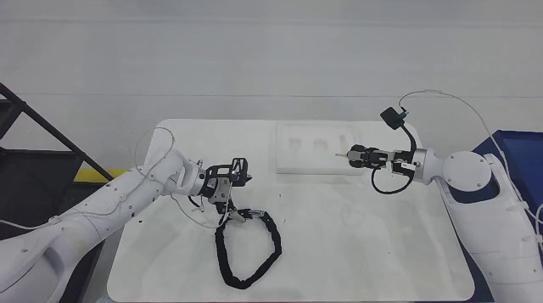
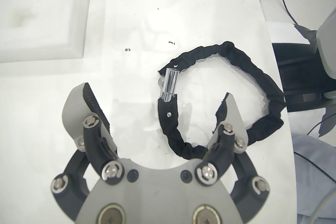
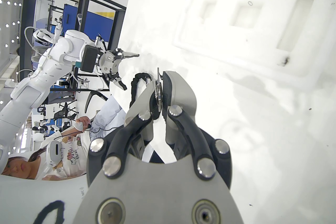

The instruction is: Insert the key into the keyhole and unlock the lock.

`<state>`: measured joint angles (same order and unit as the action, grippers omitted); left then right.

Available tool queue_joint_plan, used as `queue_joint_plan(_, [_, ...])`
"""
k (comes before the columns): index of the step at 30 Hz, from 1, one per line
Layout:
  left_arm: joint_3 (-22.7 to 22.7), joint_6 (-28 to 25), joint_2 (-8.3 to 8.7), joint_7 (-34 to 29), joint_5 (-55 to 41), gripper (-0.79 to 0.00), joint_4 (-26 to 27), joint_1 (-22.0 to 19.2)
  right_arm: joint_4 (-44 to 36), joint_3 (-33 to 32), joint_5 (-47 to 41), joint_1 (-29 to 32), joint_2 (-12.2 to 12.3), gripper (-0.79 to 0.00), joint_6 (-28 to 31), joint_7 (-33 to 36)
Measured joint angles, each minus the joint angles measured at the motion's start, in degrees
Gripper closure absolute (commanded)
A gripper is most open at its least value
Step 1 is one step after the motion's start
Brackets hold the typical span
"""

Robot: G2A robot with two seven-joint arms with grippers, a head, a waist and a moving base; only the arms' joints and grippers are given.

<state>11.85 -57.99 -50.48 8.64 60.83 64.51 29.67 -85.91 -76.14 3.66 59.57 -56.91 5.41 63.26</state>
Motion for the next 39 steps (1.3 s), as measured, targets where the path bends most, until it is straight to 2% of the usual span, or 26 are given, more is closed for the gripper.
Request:
queue_joint_plan(7, [-0.29,1.38,-2.47,12.24,12.21,-0.785,-3.43,1.77,0.0,0.0,0.0,0.0,0.0,0.0,0.0,0.0])
queue_joint_plan(13, [-0.66,2.84,-4.67,18.21,18.23,-0.785,-7.36,2.66,0.0,0.0,0.0,0.0,0.0,0.0,0.0,0.0])
queue_joint_plan(23, [-0.86,3.8,-6.81,24.39,25.06,-0.779,-10.88,3.64,0.0,0.0,0.0,0.0,0.0,0.0,0.0,0.0])
queue_joint_plan(28, [-0.72,3.67,-7.62,25.67,26.86,-0.529,-12.08,4.16,0.0,0.0,0.0,0.0,0.0,0.0,0.0,0.0])
queue_joint_plan(30, [-0.75,3.41,-7.91,25.65,27.58,-0.388,-12.46,4.27,0.0,0.0,0.0,0.0,0.0,0.0,0.0,0.0])
queue_joint_plan(35, [-0.52,3.17,-8.64,25.3,29.14,-0.209,-13.46,4.34,0.0,0.0,0.0,0.0,0.0,0.0,0.0,0.0])
queue_joint_plan(38, [-0.2,3.37,-8.99,24.59,29.82,0.0,-14.06,4.3,0.0,0.0,0.0,0.0,0.0,0.0,0.0,0.0])
queue_joint_plan(39, [-0.07,3.49,-9.1,24.28,29.89,0.0,-14.23,4.3,0.0,0.0,0.0,0.0,0.0,0.0,0.0,0.0])
